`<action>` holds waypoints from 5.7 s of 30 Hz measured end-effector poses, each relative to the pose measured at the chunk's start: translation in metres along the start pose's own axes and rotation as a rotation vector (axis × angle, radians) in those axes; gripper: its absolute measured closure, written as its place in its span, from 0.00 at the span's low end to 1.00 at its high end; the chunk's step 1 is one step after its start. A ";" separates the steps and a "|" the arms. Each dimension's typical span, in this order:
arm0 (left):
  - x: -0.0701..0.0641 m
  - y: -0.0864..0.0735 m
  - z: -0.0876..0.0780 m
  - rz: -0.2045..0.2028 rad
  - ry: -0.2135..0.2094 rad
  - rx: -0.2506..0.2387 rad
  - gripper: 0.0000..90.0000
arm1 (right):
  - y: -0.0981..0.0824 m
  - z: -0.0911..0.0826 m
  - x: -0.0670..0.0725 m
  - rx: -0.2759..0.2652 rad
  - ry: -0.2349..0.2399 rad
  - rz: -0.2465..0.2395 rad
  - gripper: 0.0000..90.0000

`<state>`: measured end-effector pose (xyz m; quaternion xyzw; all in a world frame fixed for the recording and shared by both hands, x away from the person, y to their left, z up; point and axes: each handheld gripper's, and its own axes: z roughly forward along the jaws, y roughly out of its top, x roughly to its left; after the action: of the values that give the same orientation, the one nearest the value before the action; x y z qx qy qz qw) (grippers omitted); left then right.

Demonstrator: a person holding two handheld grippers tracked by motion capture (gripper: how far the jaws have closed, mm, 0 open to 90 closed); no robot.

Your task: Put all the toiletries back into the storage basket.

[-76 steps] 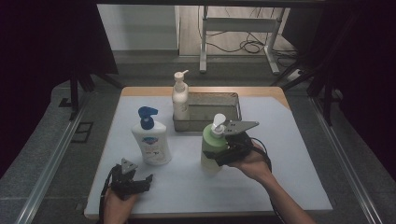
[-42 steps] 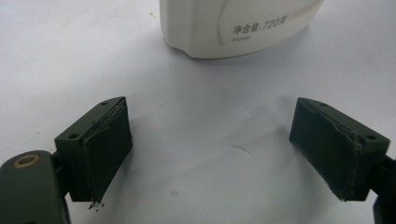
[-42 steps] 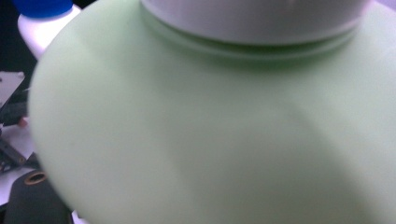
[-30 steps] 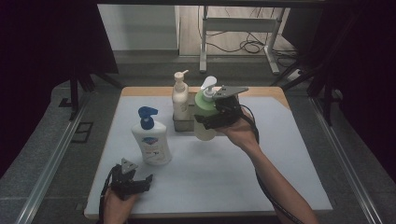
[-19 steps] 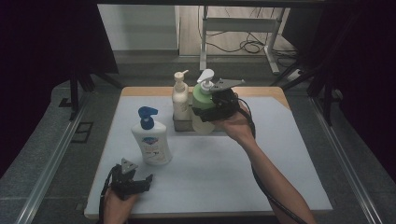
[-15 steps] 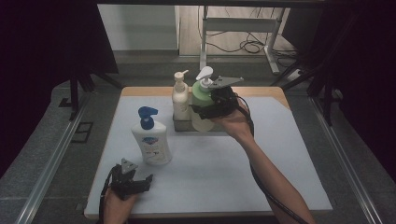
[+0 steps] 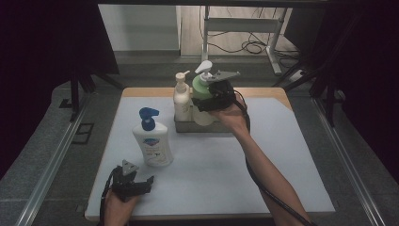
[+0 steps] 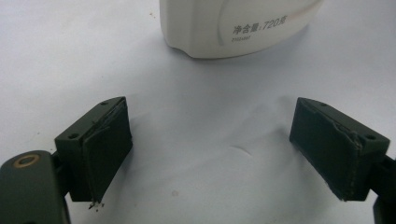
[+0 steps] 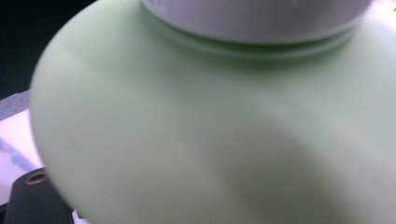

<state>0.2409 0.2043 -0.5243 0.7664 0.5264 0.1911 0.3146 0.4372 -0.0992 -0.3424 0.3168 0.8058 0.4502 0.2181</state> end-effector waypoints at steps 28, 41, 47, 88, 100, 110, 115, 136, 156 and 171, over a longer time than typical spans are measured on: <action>0.000 0.000 0.000 0.000 0.001 0.003 0.14 | -0.013 0.043 -0.022 0.048 -0.084 0.037 0.13; 0.000 0.000 0.000 0.000 0.001 0.004 0.14 | -0.027 0.054 -0.021 0.094 -0.057 0.052 0.14; 0.000 0.000 0.000 0.000 0.001 0.003 0.14 | -0.032 0.057 -0.021 0.117 -0.051 0.056 0.14; 0.000 0.000 0.000 0.003 0.001 0.006 0.14 | -0.056 0.072 -0.034 0.136 0.052 0.099 0.00; 0.000 0.000 0.000 0.002 0.001 0.003 0.14 | -0.069 0.052 -0.037 0.150 0.076 0.088 0.00; 0.000 0.000 0.000 0.001 0.002 0.003 0.14 | -0.084 0.028 -0.046 0.162 0.112 0.072 0.35; 0.000 0.000 0.000 0.001 0.001 0.005 0.14 | -0.090 0.020 -0.052 0.179 0.105 0.083 0.55; 0.000 0.000 0.000 0.001 0.001 0.005 0.14 | -0.095 0.035 -0.068 0.187 -0.012 0.226 1.00; 0.000 0.000 0.000 -0.001 0.001 0.002 0.14 | -0.099 0.069 -0.071 0.264 -0.033 0.247 0.99; 0.000 0.000 0.000 0.001 0.001 0.004 0.14 | -0.100 0.078 -0.064 0.291 -0.013 0.244 0.99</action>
<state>0.2406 0.2044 -0.5241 0.7672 0.5267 0.1905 0.3126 0.5006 -0.1383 -0.4638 0.4432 0.8167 0.3500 0.1187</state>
